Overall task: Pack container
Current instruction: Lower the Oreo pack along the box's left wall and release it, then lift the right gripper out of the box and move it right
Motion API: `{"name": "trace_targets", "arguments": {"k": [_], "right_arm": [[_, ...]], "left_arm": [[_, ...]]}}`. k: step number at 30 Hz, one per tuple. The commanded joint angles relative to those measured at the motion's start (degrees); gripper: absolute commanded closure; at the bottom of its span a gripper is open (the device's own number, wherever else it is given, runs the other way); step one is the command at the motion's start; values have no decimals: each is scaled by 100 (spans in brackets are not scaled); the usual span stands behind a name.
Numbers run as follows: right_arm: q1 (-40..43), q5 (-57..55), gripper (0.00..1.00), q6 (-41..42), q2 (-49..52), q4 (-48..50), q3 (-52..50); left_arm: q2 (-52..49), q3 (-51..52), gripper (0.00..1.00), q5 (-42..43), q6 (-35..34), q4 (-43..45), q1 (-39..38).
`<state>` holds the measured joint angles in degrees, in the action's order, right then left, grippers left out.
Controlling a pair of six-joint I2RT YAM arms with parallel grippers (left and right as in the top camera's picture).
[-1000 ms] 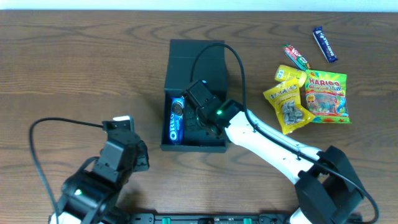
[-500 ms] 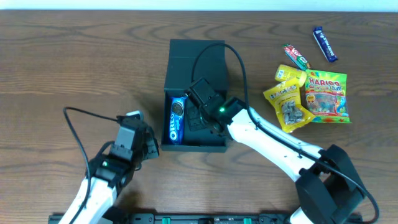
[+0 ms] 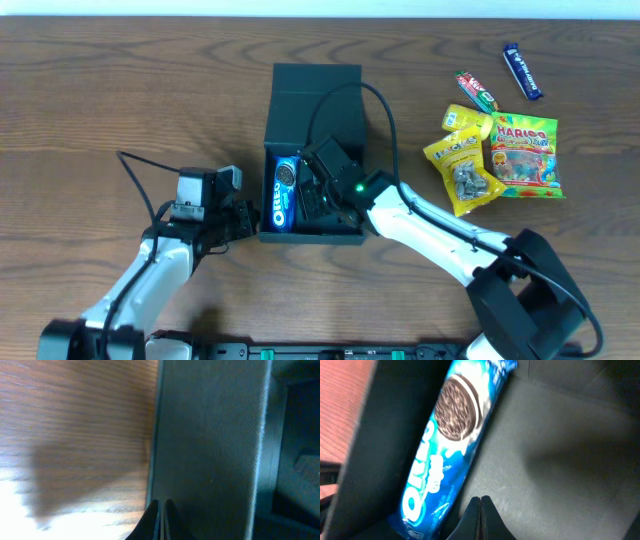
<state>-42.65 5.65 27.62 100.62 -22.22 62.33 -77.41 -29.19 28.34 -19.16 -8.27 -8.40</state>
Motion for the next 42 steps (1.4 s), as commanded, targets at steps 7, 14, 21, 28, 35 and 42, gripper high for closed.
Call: {"name": "trace_targets", "arguments": {"k": [7, 14, 21, 28, 35, 42], "right_arm": [[26, 232, 99, 107, 44, 748, -437], [26, 278, 99, 514, 525, 1200, -437], [4, 439, 99, 791, 780, 1333, -435], [-203, 837, 99, 597, 826, 1932, -437], [-205, 1045, 99, 597, 826, 1912, -437], [-57, 1040, 99, 551, 588, 1606, -420]], "left_arm": [[-321, 28, 94, 472, 136, 291, 24], [-321, 28, 94, 474, 136, 365, 24], [-321, 28, 94, 503, 116, 365, 24], [-321, 28, 94, 597, 116, 382, 24], [-321, 28, 94, 623, 116, 382, 22], [-321, 28, 94, 619, 258, 236, 24]]}}
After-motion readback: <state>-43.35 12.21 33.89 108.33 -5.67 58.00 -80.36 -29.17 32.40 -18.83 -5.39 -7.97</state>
